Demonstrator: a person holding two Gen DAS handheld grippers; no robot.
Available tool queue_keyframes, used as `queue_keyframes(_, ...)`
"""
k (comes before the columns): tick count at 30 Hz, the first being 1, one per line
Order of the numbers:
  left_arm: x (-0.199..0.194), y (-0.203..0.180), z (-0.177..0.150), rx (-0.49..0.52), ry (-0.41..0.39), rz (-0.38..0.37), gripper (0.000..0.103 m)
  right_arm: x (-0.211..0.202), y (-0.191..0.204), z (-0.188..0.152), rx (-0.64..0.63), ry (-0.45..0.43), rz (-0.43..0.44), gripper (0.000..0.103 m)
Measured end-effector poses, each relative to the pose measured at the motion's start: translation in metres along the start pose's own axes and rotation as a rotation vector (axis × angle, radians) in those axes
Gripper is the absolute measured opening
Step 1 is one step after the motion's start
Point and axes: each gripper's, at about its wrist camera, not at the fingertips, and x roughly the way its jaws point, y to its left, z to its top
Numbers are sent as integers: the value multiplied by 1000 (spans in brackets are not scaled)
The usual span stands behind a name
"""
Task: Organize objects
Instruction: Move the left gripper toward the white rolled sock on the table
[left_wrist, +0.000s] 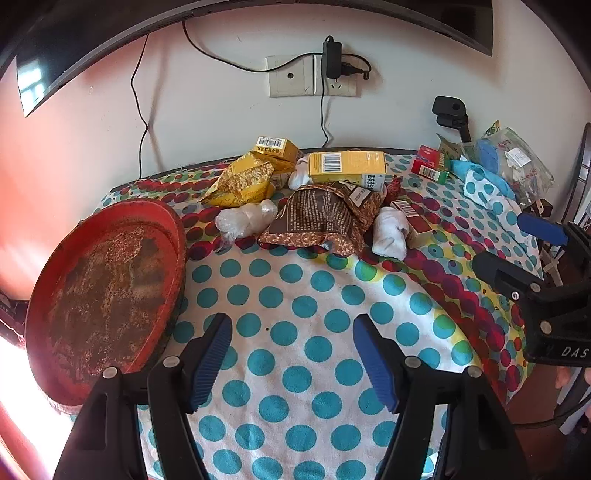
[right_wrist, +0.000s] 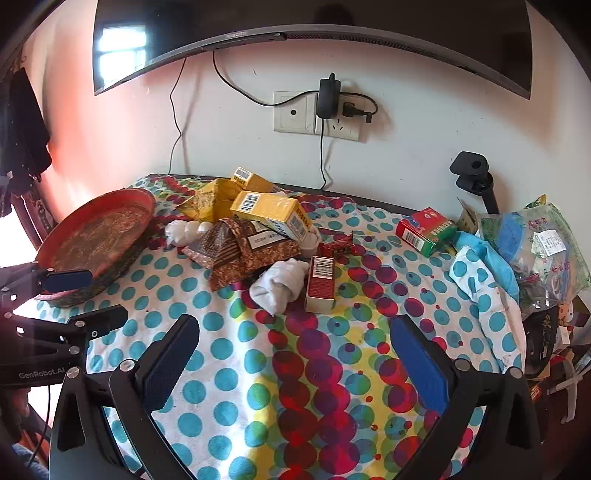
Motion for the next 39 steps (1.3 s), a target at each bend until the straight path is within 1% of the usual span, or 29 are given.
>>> queue_keyframes(2, 5, -5, -2, 20, 16, -14, 70, 6, -3, 1, 1, 16, 5, 97)
queue_keyframes(3, 8, -6, -3, 22, 25, -23, 70, 8, -5, 1, 2, 19, 7, 91)
queue_keyframes(4, 10, -7, -2, 14, 31, -30, 70, 12, -7, 1, 5, 30, 8, 87)
queue_keyframes(5, 11, -7, -3, 5, 32, -34, 70, 16, -9, 0, 6, 39, 10, 86)
queue_keyframes(6, 13, -7, -2, -4, 36, -39, 70, 20, -10, 0, 7, 45, 7, 82)
queue_keyframes(8, 17, -7, -1, -17, 44, -50, 70, 27, -13, -1, 12, 57, 3, 70)
queue_keyframes(9, 19, -9, 0, -6, 49, -54, 70, 30, -15, -2, 17, 62, 3, 58)
queue_keyframes(10, 20, -11, 0, 4, 46, -47, 70, 34, -17, -2, 25, 70, 14, 49)
queue_keyframes(11, 20, -13, 0, 14, 37, -41, 70, 38, -18, -3, 33, 77, 19, 45)
queue_keyframes(12, 21, -16, 0, 26, 32, -36, 70, 42, -20, -3, 42, 83, 21, 44)
queue_keyframes(17, 31, -22, -1, 45, 41, -72, 70, 60, -18, -5, 36, 98, 19, 43)
queue_keyframes(19, 34, -25, 1, 43, 37, -90, 70, 67, -17, -5, 31, 105, 27, 39)
queue_keyframes(20, 36, -26, 1, 45, 37, -99, 70, 71, -18, -4, 37, 110, 31, 39)
queue_keyframes(27, 50, -38, 3, 93, 41, -83, 70, 99, -22, -1, 57, 140, 28, 38)
queue_keyframes(33, 57, -43, 5, 110, 35, -106, 70, 116, -22, 0, 62, 167, 42, 32)
queue_keyframes(36, 60, -43, 7, 100, 30, -117, 70, 122, -20, 1, 62, 170, 50, 29)
queue_keyframes(39, 63, -41, 11, 68, 32, -149, 70, 126, -18, 3, 60, 161, 46, 29)
